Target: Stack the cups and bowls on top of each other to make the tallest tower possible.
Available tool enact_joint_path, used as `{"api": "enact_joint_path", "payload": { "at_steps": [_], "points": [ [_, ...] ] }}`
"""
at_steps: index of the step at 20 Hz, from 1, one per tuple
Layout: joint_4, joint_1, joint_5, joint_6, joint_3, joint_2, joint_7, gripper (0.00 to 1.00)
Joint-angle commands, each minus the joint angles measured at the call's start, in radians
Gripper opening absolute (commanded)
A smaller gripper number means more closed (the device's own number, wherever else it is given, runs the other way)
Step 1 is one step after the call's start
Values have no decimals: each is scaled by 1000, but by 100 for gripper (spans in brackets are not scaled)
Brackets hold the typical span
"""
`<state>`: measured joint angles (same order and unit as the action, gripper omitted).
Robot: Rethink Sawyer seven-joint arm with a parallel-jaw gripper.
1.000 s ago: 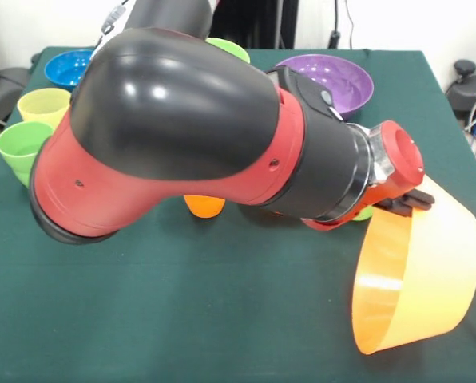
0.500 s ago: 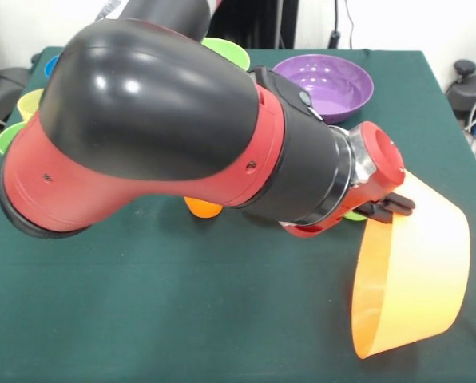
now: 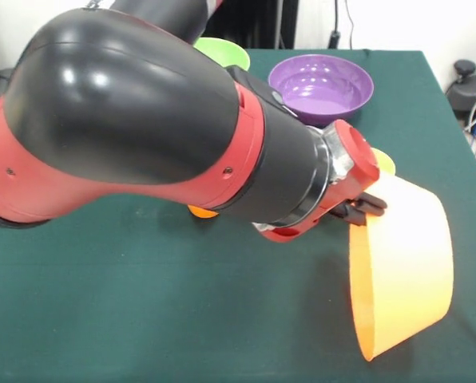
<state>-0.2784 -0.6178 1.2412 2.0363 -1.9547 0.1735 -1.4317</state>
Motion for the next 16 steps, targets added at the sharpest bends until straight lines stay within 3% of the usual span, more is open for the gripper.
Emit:
{"api": "enact_joint_path", "payload": {
  "at_steps": [1,11,16],
  "points": [
    [168,-14,325,56,-21,98,449,0],
    [191,-36,511,37,-155,115,573,0],
    [189,-46,560,-9,-184,120,618,0]
  ]
}}
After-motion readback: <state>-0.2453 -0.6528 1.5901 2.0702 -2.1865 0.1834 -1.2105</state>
